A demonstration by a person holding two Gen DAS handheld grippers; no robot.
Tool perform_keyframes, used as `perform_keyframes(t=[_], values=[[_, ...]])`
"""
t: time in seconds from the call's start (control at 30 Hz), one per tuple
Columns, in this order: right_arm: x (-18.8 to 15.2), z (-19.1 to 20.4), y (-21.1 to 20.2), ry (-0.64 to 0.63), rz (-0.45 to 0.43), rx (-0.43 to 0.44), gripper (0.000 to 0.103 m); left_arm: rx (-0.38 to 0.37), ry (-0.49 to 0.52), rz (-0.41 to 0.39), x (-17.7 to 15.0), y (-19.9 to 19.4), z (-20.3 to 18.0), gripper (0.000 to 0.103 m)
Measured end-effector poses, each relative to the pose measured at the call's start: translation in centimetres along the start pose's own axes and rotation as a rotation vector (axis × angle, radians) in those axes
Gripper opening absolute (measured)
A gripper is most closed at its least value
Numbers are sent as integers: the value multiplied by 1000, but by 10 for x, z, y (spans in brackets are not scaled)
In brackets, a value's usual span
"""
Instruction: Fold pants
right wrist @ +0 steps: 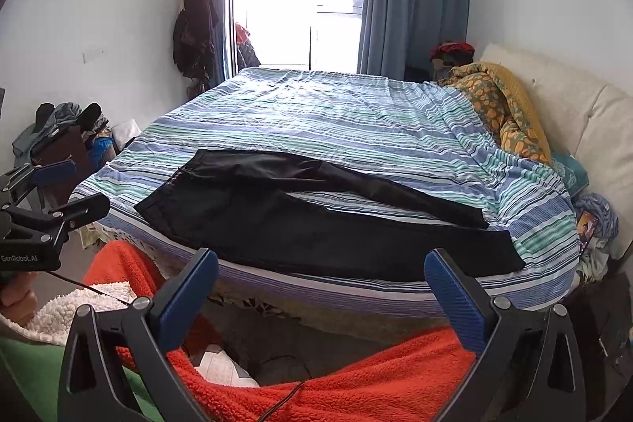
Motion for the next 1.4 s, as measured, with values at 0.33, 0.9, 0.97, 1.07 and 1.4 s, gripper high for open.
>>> perform_keyframes(t=[0.33, 0.9, 0.97, 1.07, 1.4], values=[[-2, -2, 1, 6, -1, 2, 103, 2, 3, 15, -3, 5, 0, 102], [-8, 4, 3, -12, 8, 4, 103, -3, 5, 22, -9, 7, 2, 102], [-8, 3, 4, -10, 11, 5, 103, -2, 9, 23, -9, 6, 0, 102], [-9, 3, 4, -9, 15, 6, 103, -2, 12, 23, -9, 5, -1, 102], [-10, 6, 7, -19, 26, 12, 103, -2, 7, 23, -9, 5, -2, 102]])
Point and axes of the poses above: each gripper's, at about its wrist camera, not at the fingertips, and y roughly the way its jaws point, z to its left, x to its top, the point moved 8 cm from there along y, roughly the way its jaws point, and after that the axes turned 6 degrees about -x, right-handed, at the moved point
